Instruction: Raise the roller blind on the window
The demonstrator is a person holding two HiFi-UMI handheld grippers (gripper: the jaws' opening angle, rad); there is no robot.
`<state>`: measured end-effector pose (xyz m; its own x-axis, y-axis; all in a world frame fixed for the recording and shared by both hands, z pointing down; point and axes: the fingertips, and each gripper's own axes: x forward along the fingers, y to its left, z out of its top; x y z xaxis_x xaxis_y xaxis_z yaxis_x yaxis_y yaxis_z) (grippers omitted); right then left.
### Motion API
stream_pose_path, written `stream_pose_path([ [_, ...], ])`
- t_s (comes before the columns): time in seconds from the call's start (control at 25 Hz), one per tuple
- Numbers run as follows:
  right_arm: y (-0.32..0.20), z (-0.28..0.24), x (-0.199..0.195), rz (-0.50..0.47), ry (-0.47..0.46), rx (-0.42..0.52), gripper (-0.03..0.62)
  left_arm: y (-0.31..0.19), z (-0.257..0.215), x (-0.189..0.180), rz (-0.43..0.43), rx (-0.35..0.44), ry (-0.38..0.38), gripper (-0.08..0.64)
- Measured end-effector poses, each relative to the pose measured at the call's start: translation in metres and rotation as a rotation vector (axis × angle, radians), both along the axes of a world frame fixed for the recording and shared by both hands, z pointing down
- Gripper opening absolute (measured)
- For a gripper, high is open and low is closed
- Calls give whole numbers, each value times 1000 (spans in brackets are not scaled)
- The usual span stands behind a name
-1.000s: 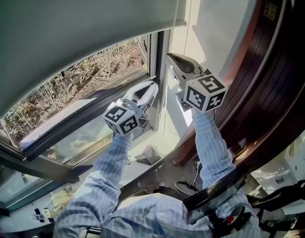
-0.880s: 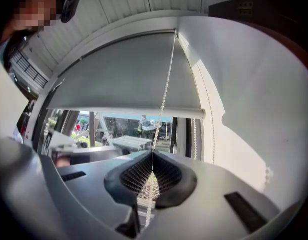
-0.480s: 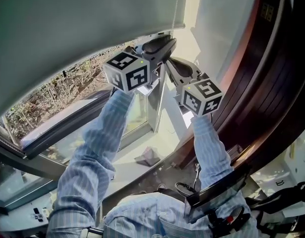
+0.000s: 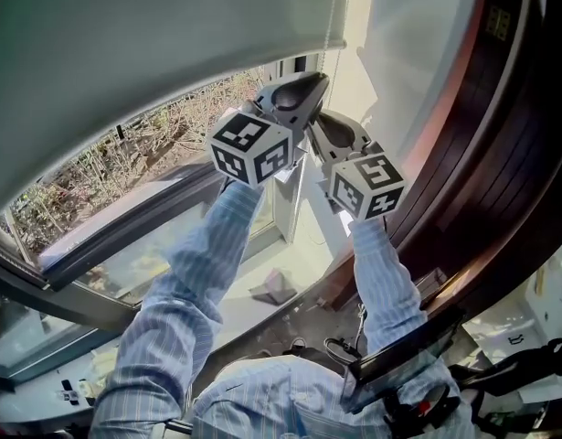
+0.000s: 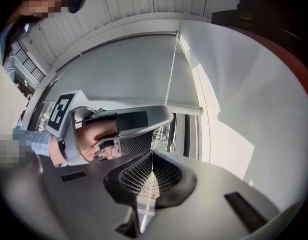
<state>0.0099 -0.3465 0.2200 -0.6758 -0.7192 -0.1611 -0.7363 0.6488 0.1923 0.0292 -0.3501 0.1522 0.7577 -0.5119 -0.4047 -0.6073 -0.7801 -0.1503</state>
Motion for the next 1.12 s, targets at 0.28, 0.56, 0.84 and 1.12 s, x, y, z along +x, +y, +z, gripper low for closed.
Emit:
stream_pose_path([
  [0.28, -15, 66, 2, 65, 63, -84, 6, -18, 64, 4, -27, -103, -40, 15],
  [0.56, -10, 149, -5, 99, 78, -179, 6, -19, 158, 2, -50, -208, -70, 15],
  [0.84, -4, 252, -8, 133, 230, -289, 5, -21, 287, 5, -61, -430, -186, 3],
  [1.12, 6, 266, -14, 123, 173, -293, 5, -8, 299, -3, -47, -386, -139, 5],
])
